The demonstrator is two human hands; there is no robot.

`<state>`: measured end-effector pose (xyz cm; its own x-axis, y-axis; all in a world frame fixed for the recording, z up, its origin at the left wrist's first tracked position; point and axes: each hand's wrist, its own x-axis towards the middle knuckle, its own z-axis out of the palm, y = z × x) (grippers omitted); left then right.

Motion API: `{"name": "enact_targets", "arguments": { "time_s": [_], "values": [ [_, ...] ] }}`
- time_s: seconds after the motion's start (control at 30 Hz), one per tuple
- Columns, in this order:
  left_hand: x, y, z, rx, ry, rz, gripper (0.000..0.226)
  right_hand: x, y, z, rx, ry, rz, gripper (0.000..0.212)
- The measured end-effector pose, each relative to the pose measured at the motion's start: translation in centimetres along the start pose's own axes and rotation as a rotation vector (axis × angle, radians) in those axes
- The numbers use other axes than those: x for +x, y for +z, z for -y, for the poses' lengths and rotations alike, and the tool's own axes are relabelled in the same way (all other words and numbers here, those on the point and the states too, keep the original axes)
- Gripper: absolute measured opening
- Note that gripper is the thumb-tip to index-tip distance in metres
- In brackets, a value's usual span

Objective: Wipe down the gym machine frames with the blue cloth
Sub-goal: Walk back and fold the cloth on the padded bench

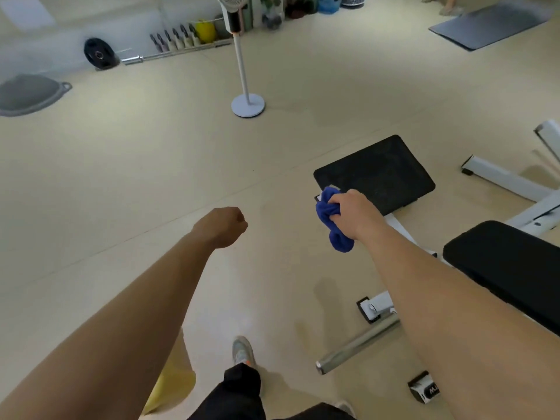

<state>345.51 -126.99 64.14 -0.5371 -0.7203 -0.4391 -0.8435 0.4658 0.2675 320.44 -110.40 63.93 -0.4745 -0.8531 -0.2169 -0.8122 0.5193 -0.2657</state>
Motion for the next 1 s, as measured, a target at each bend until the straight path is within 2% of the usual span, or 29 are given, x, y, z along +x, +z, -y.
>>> {"name": "enact_targets", "arguments": {
  "time_s": [0.2, 0.4, 0.7, 1.0],
  "values": [
    [8.3, -6.6, 5.8, 0.027, 0.059, 0.064, 0.019, 9.7, -1.0, 7.2, 0.060, 0.036, -0.025, 0.012],
    [19.7, -12.4, 6.8, 0.066, 0.145, 0.090, 0.026, 17.9, -2.9, 10.1, 0.031, 0.060, -0.015, 0.018],
    [38.8, -19.9, 2.2, 0.164, 0.295, 0.137, 0.024, 34.2, -5.2, 5.2, -0.007, 0.253, 0.059, 0.018],
    [61.4, -30.7, -8.4, 0.188, 0.364, 0.143, 0.022, 55.3, -15.8, -1.6, 0.121, 0.277, -0.049, 0.020]
  ]
}}
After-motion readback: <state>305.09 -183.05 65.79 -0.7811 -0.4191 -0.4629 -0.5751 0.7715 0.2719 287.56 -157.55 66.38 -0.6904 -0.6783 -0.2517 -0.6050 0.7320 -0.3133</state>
